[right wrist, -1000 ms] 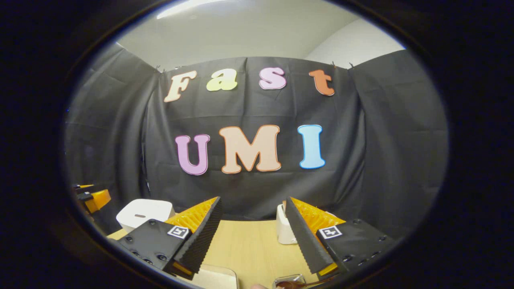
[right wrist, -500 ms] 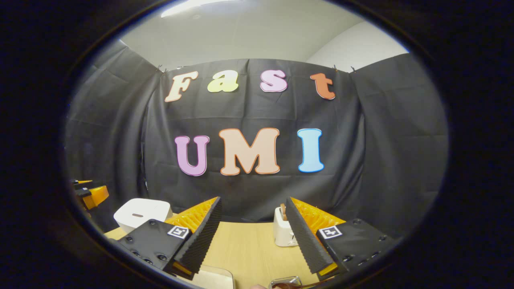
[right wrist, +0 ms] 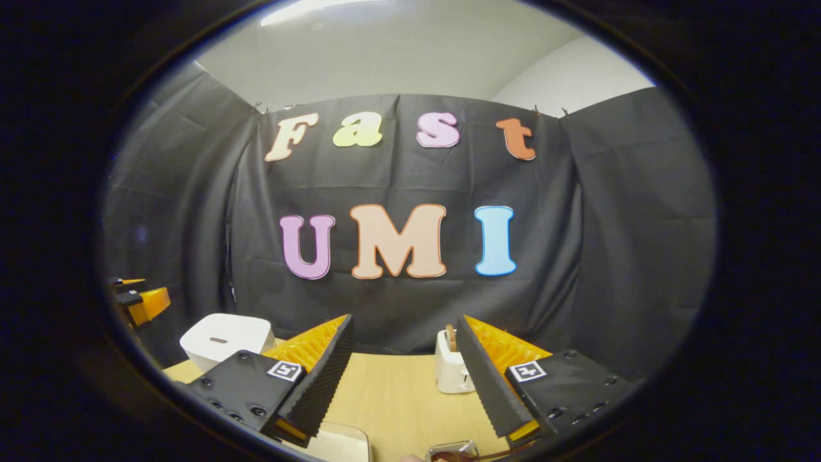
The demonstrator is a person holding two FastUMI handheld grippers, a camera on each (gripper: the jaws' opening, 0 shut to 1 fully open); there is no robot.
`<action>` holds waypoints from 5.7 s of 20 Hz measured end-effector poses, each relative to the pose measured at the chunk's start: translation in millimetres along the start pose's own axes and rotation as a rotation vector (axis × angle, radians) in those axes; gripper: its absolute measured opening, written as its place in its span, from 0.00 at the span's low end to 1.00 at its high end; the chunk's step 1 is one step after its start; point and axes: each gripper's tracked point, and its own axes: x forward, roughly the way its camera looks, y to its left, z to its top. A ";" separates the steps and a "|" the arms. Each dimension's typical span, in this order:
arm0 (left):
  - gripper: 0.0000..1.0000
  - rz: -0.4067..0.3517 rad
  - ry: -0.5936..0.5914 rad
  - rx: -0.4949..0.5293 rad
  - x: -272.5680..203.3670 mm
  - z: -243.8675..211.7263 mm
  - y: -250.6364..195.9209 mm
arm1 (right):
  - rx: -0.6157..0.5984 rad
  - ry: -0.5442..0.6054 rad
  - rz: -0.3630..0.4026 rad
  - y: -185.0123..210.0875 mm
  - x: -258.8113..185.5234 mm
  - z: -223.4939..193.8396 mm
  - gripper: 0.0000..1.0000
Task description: Close the left gripper, press the button to open the rice cooker; take a wooden spoon from the chopstick holder with the right hand, scoop a spoonful of rice and pour it into the rice cooker, then put the wooden spoon back into the chopstick holder.
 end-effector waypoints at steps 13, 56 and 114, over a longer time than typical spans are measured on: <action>0.22 -0.004 0.017 -0.021 18.3 -11.0 12.0 | -0.008 -0.016 0.001 -0.1 -4.2 1.2 1.00; 0.00 -0.156 0.363 -0.056 139.2 -191.2 20.5 | -0.125 0.084 -0.154 -2.9 -17.6 -28.5 0.97; 0.92 0.015 0.078 -0.035 -21.5 -53.4 30.0 | -1.154 1.168 0.758 -112.5 -92.1 -289.7 1.00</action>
